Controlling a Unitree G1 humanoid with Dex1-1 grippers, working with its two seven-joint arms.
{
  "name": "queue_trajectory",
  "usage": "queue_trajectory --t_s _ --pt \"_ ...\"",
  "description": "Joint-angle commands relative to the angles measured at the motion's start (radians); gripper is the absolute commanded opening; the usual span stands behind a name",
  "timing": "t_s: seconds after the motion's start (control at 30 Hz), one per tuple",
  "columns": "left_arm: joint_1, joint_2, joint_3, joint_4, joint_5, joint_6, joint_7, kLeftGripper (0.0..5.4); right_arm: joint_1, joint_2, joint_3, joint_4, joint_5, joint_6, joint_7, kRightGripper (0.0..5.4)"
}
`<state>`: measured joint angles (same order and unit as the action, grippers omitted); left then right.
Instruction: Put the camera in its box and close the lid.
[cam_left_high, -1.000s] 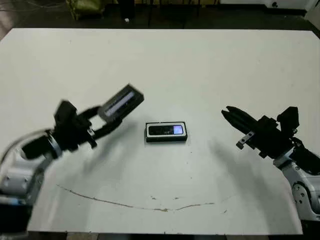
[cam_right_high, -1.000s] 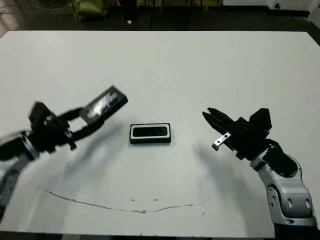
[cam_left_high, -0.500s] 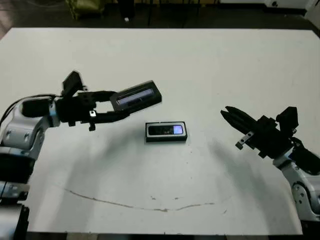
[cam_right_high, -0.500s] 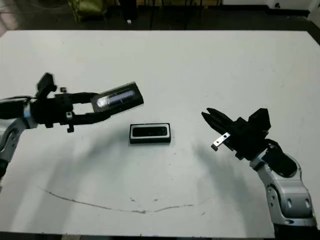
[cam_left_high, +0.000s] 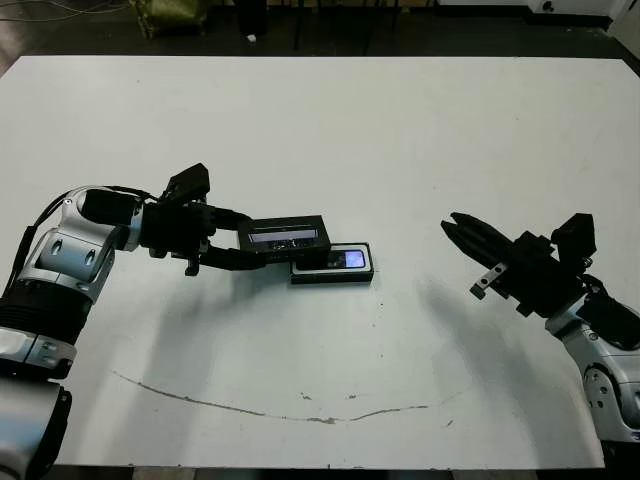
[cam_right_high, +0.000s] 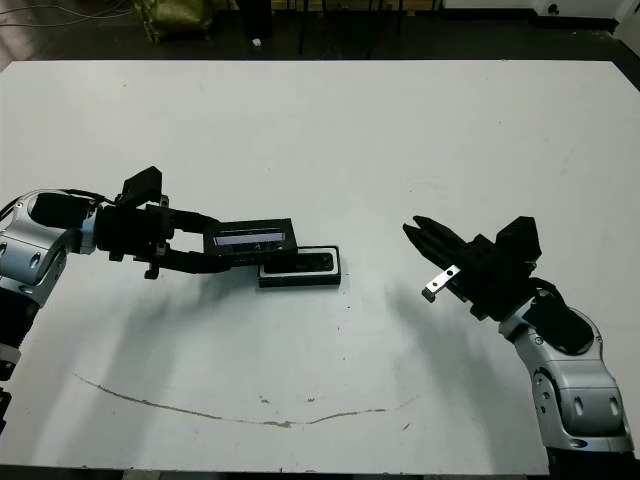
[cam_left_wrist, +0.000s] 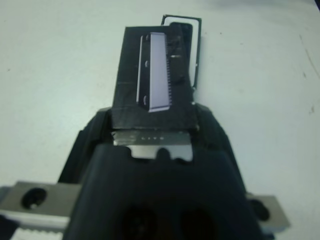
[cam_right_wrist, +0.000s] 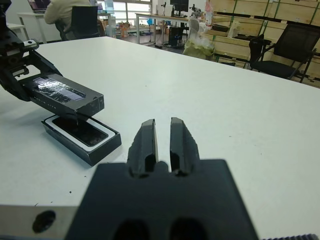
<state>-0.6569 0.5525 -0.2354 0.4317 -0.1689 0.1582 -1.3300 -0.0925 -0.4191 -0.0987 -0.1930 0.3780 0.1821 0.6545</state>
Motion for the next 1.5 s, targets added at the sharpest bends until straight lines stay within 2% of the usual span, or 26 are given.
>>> queue_trajectory --t_s 0.03,0.63,0.8,1.03,1.13,1.27,1.37,1.5 --pt "0.009 -0.003 -0.017 0.002 0.011 0.024 -0.016 2.21 0.01 -0.012 0.002 0.001 -0.003 0.023 -0.003 0.0" --pt "0.021 -0.077 -0.045 0.01 0.0 -0.029 -0.047 2.21 0.007 -0.005 -0.003 0.015 0.013 0.013 0.01 0.0" --pt "0.016 -0.099 -0.072 0.028 0.043 -0.095 -0.025 2.21 0.011 -0.015 -0.002 -0.001 0.003 0.031 -0.004 0.0" --pt "-0.009 -0.122 -0.108 0.082 0.099 -0.087 0.021 2.21 0.014 -0.009 -0.009 -0.003 0.019 0.039 0.002 0.0" --pt "-0.016 -0.133 -0.107 0.123 0.111 -0.124 0.041 2.21 0.013 -0.011 -0.008 0.002 0.018 0.035 0.004 0.0" --pt "-0.021 -0.141 -0.103 0.179 0.126 -0.179 0.06 2.21 0.018 -0.012 -0.008 -0.026 0.02 0.069 -0.019 0.0" --pt "-0.024 -0.145 -0.096 0.207 0.138 -0.212 0.07 2.21 0.013 -0.004 -0.009 0.006 0.028 0.035 0.004 0.0" --pt "-0.034 -0.148 -0.09 0.238 0.148 -0.23 0.081 2.21 0.014 -0.007 -0.006 0.0 0.022 0.034 0.0 0.0"
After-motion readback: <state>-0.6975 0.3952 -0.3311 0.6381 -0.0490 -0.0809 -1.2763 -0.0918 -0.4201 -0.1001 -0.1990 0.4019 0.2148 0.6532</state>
